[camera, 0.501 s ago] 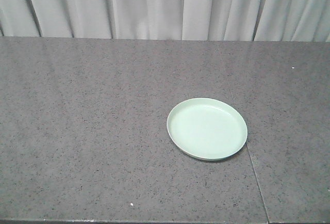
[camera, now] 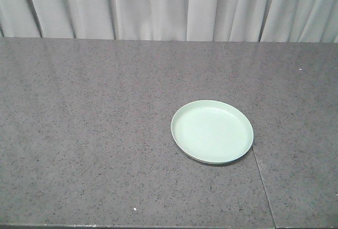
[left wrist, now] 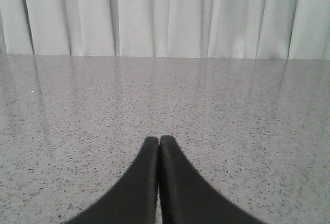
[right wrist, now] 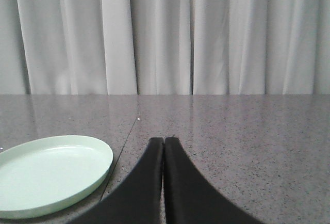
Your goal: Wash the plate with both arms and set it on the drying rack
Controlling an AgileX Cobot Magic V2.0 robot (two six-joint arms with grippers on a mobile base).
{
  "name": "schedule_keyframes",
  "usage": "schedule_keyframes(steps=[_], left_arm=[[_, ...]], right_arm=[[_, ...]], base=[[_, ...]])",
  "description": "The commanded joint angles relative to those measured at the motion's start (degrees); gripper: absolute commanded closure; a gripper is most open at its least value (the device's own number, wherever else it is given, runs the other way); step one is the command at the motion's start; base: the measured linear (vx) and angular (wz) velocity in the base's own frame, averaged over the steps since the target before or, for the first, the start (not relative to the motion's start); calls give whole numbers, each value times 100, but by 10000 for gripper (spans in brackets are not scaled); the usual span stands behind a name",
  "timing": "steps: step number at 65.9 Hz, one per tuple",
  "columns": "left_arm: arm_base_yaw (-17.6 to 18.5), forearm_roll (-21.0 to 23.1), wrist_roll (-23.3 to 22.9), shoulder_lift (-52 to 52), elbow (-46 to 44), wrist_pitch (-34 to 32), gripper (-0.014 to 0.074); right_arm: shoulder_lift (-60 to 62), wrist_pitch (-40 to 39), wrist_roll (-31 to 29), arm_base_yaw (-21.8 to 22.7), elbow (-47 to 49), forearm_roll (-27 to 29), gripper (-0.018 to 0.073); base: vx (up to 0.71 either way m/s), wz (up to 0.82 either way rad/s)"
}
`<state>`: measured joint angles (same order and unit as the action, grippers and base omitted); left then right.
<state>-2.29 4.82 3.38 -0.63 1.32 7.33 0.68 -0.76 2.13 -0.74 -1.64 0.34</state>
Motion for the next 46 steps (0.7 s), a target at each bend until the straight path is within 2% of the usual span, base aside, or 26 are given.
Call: schedule_keyframes(steps=[1,9,26,35,46], left_arm=[[44,18,-47,-87,-126,-438,603],[44,18,-47,-87,-126,-438,603],[44,18,-47,-87,-126,-438,603],[44,18,-47,-87,-126,-438,603],[44,18,-47,-87,-126,-438,603]], right_arm=[[21,-575,16,31,106,110,565],[-190,-248,-106,31,780,39,565],[-1576,1909,-407,31,2790,54,564],[-2394,2715,-407,31,3602,64,559],[-3388,3605,-454,31,4325,129,484]], base=[[0,0],[0,0],[0,0],[0,0],[0,0]])
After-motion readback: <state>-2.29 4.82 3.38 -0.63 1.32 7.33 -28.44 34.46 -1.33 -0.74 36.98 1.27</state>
